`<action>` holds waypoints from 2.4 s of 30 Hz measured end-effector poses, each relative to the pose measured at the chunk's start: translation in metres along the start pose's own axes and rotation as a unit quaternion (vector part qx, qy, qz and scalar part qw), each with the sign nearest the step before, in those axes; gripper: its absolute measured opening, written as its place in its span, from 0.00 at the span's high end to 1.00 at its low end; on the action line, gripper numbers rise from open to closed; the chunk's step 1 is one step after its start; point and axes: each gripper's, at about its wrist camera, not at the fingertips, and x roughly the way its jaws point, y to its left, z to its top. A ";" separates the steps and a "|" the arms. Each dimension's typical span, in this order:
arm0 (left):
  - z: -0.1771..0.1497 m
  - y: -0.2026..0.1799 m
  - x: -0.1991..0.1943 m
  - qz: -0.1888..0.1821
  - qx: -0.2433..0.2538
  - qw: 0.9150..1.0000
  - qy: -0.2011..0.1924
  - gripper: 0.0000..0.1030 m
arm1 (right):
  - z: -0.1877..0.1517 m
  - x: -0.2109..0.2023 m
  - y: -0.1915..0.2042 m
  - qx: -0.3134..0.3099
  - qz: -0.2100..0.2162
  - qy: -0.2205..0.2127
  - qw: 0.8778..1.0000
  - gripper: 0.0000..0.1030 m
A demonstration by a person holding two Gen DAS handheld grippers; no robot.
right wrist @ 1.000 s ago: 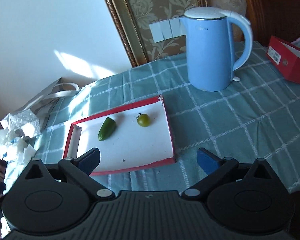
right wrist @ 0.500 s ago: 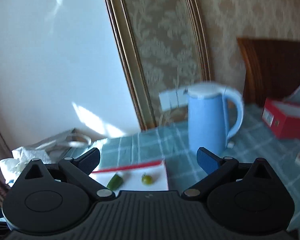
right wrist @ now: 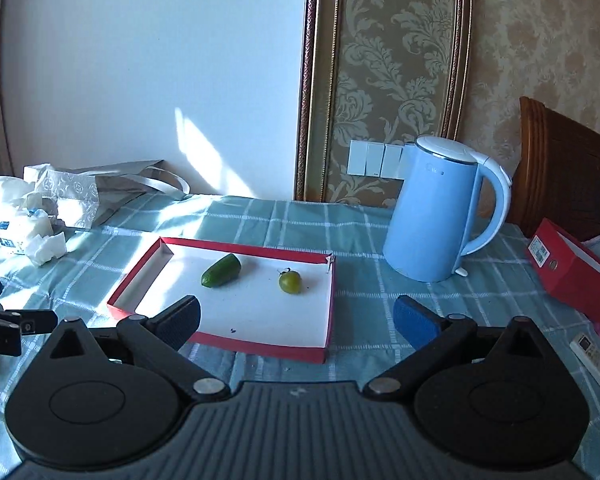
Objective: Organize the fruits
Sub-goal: 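Withdraw both tools from the tray back toward the remaining produce, then grasp the yellow pepper chunk with the left tool, then carry the pepper chunk toward the tray while the right tool grasps the yellow block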
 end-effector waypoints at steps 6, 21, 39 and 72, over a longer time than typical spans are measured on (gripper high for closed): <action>-0.014 -0.001 0.007 -0.008 0.023 1.000 0.016 0.00 | -0.010 -0.005 0.003 0.002 0.028 0.012 1.000 0.00; -0.076 -0.033 0.018 -0.119 0.115 0.984 0.071 0.06 | -0.043 0.002 0.010 -0.013 0.033 0.064 0.997 0.00; -0.101 -0.040 0.079 -0.183 0.207 0.945 0.176 0.51 | -0.063 -0.006 0.017 -0.039 0.019 0.084 0.996 0.00; -0.069 0.014 0.038 -0.174 0.092 0.971 0.139 0.68 | -0.127 0.017 0.090 -0.148 0.110 0.168 0.968 0.11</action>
